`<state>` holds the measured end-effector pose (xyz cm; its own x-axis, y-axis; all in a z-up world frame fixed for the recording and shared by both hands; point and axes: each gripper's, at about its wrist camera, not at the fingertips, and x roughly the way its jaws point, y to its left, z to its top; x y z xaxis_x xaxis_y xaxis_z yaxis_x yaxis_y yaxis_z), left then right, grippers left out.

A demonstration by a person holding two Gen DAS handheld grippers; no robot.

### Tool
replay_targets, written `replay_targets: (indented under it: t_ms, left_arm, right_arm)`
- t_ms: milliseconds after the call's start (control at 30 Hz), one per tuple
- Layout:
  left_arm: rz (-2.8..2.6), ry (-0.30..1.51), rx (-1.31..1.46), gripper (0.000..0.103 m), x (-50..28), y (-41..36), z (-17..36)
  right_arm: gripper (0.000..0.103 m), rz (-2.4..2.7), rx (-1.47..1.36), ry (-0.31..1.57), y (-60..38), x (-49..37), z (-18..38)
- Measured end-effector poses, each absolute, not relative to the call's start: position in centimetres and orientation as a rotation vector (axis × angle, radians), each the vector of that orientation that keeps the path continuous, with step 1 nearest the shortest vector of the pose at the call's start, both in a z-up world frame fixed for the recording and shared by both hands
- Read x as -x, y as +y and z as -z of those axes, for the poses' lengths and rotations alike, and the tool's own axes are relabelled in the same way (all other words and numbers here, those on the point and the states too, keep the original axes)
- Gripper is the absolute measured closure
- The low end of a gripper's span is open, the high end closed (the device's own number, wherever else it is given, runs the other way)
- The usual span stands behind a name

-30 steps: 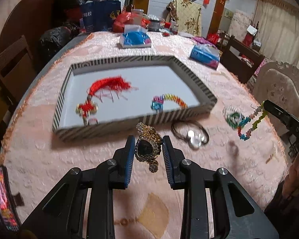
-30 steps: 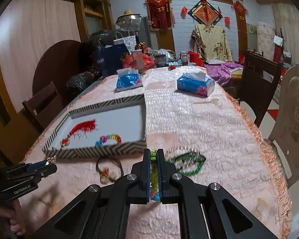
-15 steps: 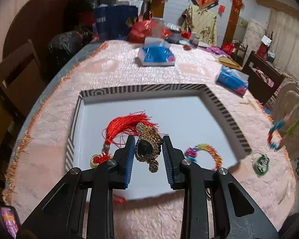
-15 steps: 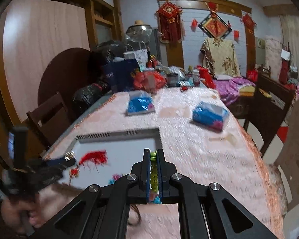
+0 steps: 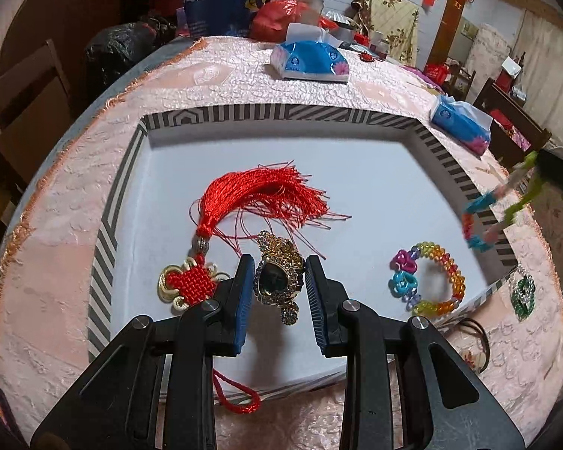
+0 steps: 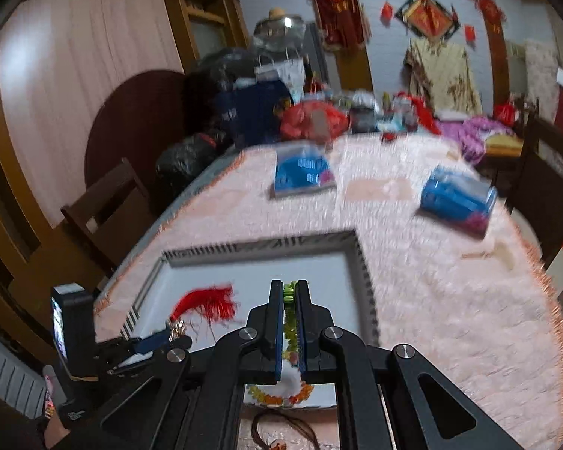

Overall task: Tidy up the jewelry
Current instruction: 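Carry the bead strand into the tray with the right tool while the left tool drops the brooch there, then lift both open tools up and away from the tray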

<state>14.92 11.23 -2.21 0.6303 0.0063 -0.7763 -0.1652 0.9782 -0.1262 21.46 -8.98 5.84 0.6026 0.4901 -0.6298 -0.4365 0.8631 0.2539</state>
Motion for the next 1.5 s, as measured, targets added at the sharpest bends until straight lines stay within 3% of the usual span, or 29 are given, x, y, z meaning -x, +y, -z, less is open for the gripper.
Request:
replay_targets:
  t_ms: [333,433,500,567,733,867,1367,1500]
  left_arm:
    - [-0.086,0.896,0.22,0.076,-14.9,11.9,3.4]
    - [-0.078,0.891,0.224,0.069,-14.8,11.9,3.4]
    - [-0.072,0.885,0.232,0.054,-14.6,12.0,3.3]
    - [-0.08,0.874,0.229,0.05,-14.4,12.0,3.2]
    - [-0.094,0.851,0.222,0.05,-13.8,12.2,2.5]
    - [-0.106,0.838,0.222,0.05,-13.3,12.1,2.0]
    - [-0.096,0.814,0.184,0.049,-9.7,9.9,0.5]
    - [-0.082,0.808,0.188,0.042,-7.9,8.7,0.0]
  right_arm:
    - [0.098,-0.529,-0.084,0.85,-9.0,-22.7,-1.6]
    - [0.098,-0.5,-0.087,0.894,-9.7,-23.2,-0.2]
    - [0.098,-0.494,-0.097,0.923,-10.2,-23.3,0.6]
    - [0.098,-0.484,-0.1,0.949,-10.4,-23.5,1.1]
    - [0.097,-0.494,-0.117,0.966,-10.7,-23.3,1.6]
    - [0.077,-0.502,-0.122,0.946,-11.0,-22.7,1.1]
    - [0.076,-0.462,0.008,0.867,-15.0,-17.3,-1.7]
    - [0.076,-0.425,0.087,0.871,-16.7,-14.7,-1.5]
